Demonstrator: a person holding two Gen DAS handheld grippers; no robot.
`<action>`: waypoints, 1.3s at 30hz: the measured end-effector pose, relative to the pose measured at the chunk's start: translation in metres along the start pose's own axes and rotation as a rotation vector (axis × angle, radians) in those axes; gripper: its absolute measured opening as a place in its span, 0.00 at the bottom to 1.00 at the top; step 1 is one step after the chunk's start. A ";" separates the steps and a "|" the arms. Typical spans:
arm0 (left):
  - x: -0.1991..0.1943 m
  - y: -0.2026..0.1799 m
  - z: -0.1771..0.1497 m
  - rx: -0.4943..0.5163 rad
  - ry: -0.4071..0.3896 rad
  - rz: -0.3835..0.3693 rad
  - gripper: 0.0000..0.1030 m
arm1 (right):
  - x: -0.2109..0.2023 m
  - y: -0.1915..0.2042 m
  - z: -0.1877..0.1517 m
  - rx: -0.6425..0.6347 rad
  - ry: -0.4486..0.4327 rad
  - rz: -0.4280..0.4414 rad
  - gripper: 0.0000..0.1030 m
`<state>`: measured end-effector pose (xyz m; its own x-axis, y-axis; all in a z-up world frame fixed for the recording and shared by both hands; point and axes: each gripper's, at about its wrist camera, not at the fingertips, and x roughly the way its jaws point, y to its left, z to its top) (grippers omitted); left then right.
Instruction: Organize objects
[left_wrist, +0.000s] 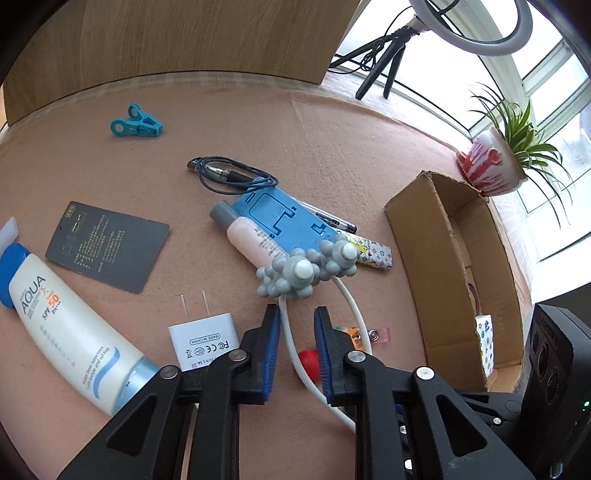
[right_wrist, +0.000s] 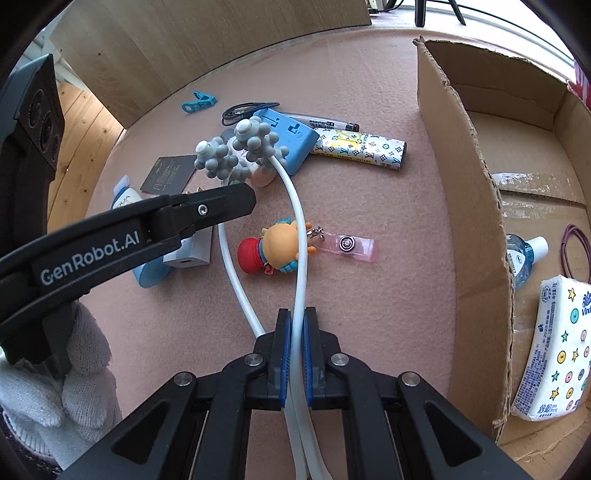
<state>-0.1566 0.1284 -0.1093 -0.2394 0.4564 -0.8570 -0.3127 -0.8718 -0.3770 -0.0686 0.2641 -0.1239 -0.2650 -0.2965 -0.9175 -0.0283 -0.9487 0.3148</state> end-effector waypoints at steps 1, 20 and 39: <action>0.001 0.001 -0.001 -0.005 0.003 -0.002 0.16 | 0.000 0.000 0.000 0.000 -0.001 0.000 0.06; -0.038 -0.007 -0.004 -0.007 -0.061 -0.065 0.08 | -0.034 -0.001 -0.002 0.058 -0.055 0.091 0.05; -0.059 -0.120 0.042 0.108 -0.139 -0.196 0.08 | -0.137 -0.064 0.011 0.158 -0.215 0.111 0.05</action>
<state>-0.1431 0.2140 0.0009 -0.2863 0.6414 -0.7118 -0.4598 -0.7437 -0.4852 -0.0410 0.3667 -0.0162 -0.4729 -0.3516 -0.8080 -0.1335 -0.8778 0.4601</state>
